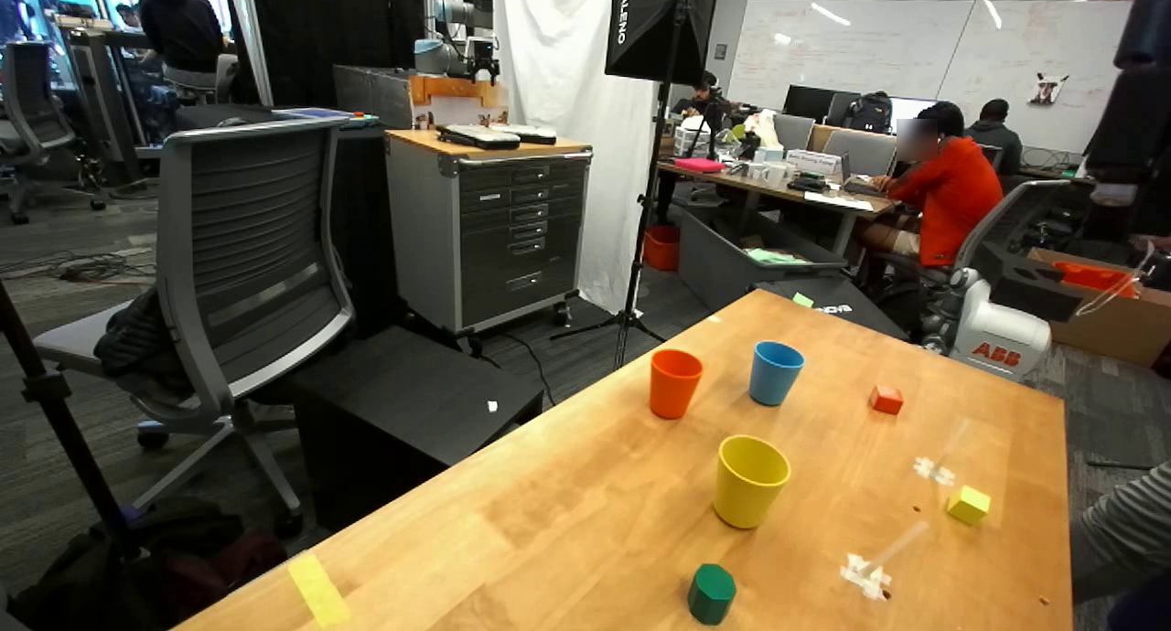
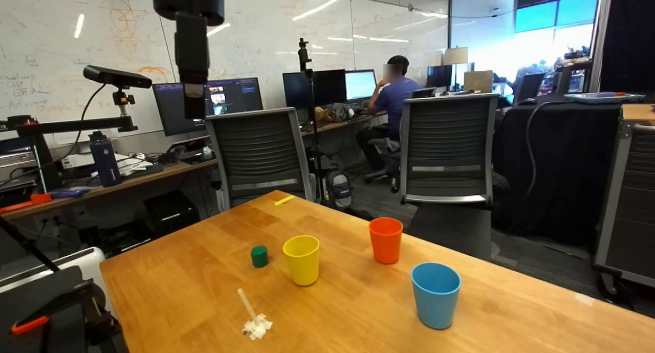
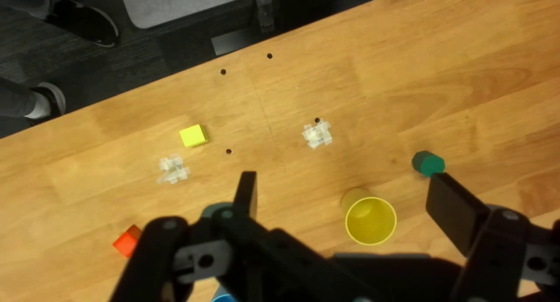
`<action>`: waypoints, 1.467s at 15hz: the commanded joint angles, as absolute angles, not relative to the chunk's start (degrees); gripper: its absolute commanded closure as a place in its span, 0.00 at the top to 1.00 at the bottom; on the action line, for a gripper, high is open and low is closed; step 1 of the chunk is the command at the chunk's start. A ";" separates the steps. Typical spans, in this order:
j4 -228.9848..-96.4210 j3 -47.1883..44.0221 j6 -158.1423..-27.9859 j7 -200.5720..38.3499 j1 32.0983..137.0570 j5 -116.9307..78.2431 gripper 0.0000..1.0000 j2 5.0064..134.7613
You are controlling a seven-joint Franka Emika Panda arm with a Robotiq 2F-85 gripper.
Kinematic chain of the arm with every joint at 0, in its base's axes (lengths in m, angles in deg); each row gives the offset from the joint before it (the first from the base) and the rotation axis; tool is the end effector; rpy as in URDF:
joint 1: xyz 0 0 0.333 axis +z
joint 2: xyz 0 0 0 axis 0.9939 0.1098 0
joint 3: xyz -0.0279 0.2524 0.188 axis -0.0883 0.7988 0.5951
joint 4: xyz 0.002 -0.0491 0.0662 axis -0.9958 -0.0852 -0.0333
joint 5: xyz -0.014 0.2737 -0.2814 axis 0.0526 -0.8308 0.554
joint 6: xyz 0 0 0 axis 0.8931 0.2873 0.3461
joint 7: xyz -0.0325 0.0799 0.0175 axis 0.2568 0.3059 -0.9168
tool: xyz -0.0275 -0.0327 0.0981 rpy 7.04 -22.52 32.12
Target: Put the orange cup into the blue cup then the yellow cup into the orange cup
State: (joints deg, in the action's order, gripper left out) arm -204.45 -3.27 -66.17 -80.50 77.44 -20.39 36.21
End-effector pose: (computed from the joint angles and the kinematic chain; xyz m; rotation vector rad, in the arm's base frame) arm 0.4243 -0.0932 0.4381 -3.0957 0.4016 0.2544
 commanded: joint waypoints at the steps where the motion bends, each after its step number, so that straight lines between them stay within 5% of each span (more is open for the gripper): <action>1: -193.73 -3.45 -63.86 -82.48 77.13 -21.28 1.00 45.36; 20: -141.61 -4.02 -47.89 -86.52 77.71 -20.06 1.00 89.58; 22: -147.77 -3.78 -51.45 -86.03 77.80 -20.35 1.00 86.18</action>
